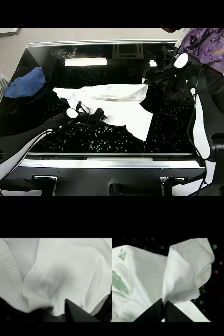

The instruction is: Fold the clothes and pants, and hang the long-sleeved shirts on hangers.

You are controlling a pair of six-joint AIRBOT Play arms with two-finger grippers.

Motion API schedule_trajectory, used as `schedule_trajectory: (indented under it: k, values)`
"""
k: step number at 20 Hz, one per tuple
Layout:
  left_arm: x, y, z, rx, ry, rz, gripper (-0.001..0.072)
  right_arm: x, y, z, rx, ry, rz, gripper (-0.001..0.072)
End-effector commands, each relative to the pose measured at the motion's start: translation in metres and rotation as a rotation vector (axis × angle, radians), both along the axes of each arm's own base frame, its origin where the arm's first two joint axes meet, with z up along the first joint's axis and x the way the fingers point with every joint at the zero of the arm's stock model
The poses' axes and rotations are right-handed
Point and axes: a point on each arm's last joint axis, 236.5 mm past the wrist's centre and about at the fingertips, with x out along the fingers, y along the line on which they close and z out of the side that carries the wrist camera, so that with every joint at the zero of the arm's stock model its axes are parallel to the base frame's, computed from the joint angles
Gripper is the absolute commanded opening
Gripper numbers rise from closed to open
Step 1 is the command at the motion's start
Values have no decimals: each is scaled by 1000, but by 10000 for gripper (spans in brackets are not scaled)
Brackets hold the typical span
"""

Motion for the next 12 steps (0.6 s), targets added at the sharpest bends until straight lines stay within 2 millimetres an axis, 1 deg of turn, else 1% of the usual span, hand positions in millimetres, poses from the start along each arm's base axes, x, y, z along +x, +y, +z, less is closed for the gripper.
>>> schedule_trajectory:
  k: [1, 2, 3, 4, 5, 6, 7, 8, 9, 10, 11, 12]
  values:
    - [7, -4, 1, -6, -3, -11, 20, -2, 0, 6, -3, -9, 2, 25]
    - [12, -2, 8, -8, -32, -16, 16, -2, -2, 10, -12, -20, 1, 25]
    - [21, 3, 20, -11, -73, -21, 16, -1, -6, 16, -26, -37, -3, 25]
    - [32, 10, 37, -15, -132, -25, 15, 0, -11, 23, -49, -63, -9, 25]
    - [49, 21, 64, -16, -225, -30, 15, 3, -20, 33, -86, -103, -20, 25]
    - [67, 36, 96, -9, -327, -30, 14, 5, -29, 46, -126, -149, -32, 24]
    - [85, 57, 140, 9, -456, -19, 14, 5, -44, 63, -182, -197, -60, 24]
    - [100, 81, 192, 36, -597, -2, 14, 3, -61, 83, -242, -240, -96, 24]
    - [108, 105, 247, 66, -732, 23, 13, -1, -73, 105, -291, -286, -111, 24]
    - [107, 131, 306, 102, -868, 55, 13, -8, -83, 130, -332, -335, -126, 24]
    - [98, 154, 358, 141, -979, 80, 13, -18, -92, 159, -369, -398, -135, 24]
    - [81, 174, 409, 184, -1086, 99, 14, -31, -99, 189, -398, -463, -143, 24]
